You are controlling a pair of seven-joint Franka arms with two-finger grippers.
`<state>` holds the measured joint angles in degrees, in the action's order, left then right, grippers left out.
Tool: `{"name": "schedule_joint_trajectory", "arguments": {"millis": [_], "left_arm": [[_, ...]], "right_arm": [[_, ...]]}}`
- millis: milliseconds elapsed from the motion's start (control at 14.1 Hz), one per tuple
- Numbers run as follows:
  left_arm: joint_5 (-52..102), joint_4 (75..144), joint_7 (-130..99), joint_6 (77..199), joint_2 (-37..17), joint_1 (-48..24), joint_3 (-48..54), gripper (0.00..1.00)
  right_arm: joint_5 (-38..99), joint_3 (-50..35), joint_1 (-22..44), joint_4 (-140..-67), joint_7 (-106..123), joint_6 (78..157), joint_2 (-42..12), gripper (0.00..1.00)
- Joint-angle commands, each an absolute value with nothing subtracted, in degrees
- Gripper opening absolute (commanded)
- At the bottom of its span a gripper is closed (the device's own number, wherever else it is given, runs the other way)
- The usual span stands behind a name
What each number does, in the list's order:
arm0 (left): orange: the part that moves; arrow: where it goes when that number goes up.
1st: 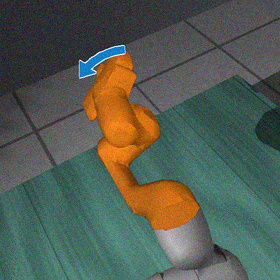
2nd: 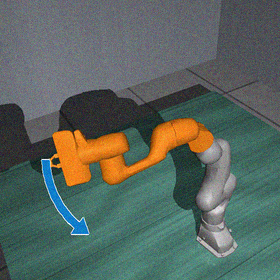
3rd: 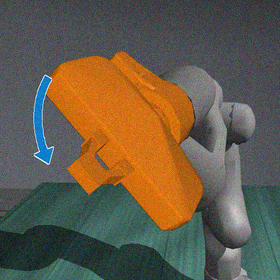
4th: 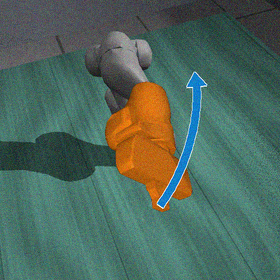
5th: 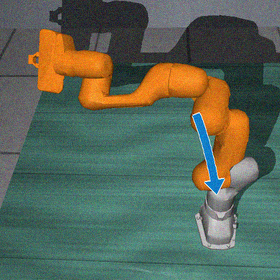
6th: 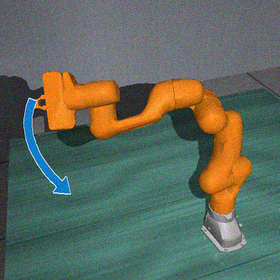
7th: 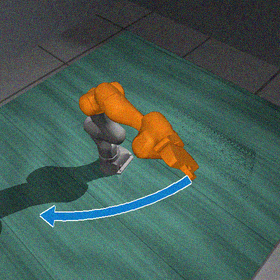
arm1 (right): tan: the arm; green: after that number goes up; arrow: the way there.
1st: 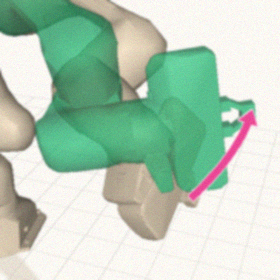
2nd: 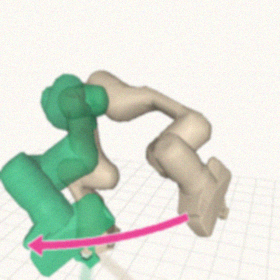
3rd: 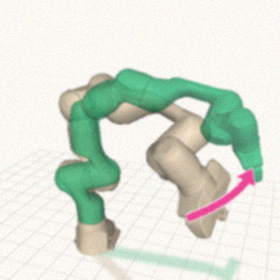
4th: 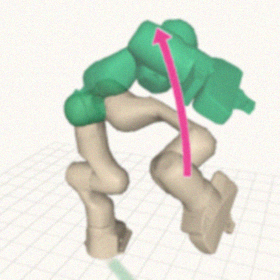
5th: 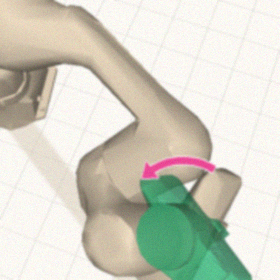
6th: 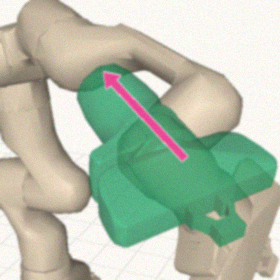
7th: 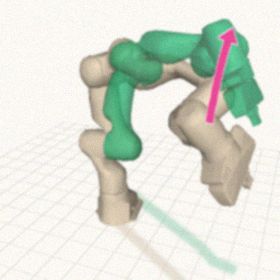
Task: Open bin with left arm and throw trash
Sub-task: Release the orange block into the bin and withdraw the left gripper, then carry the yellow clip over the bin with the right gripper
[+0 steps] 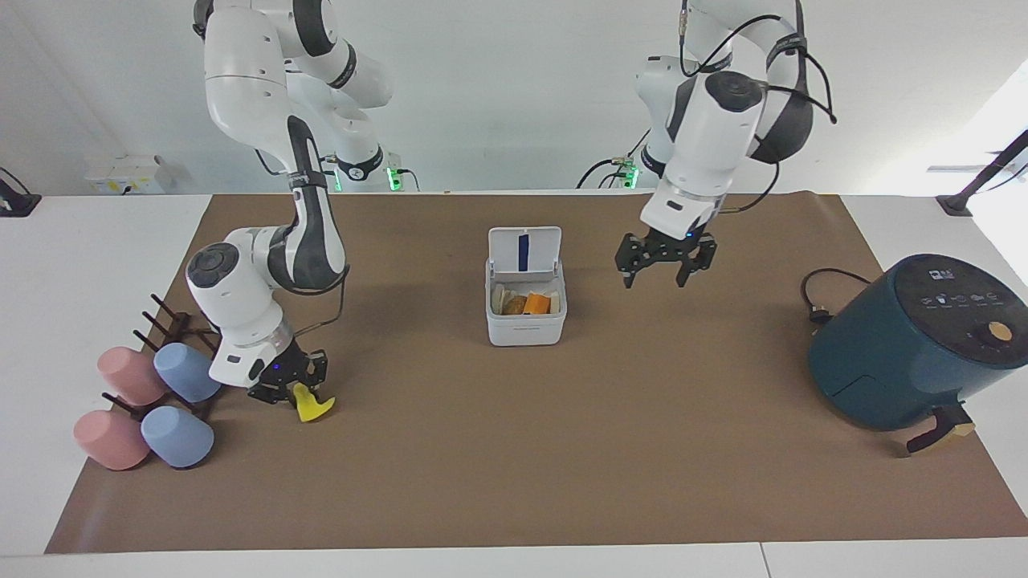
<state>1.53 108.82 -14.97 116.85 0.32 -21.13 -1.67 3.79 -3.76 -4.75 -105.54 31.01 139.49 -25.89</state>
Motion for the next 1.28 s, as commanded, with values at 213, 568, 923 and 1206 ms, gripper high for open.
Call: {"name": "schedule_joint_trajectory", "arguments": {"millis": [213, 568, 923, 1206], "left_arm": [[2.11, 100.39, -1.52, 102.41, 1.76, -8.28, -1.05, 1.0], [1.93, 94.93, 0.79, 95.99, 1.32, -4.31, -1.14, 1.0], [0.18, 87.19, 0.88, 88.43, -1.41, -4.22, -1.58, 1.0], [0.44, 92.35, 1.14, 89.73, 1.75, -2.46, -1.49, 1.0]], "right_arm": [[8.17, -5.79, -0.19, -96.08, 12.54, 119.48, -21.02, 0.0], [3.62, -22.28, 2.29, -91.76, -25.93, 110.57, -17.67, 0.0], [-2.81, -35.06, 3.6, -97.18, -49.91, 114.23, -16.36, 0.0], [-2.81, -35.51, 3.34, -106.0, -51.15, 122.78, -13.54, 0.41]]}}
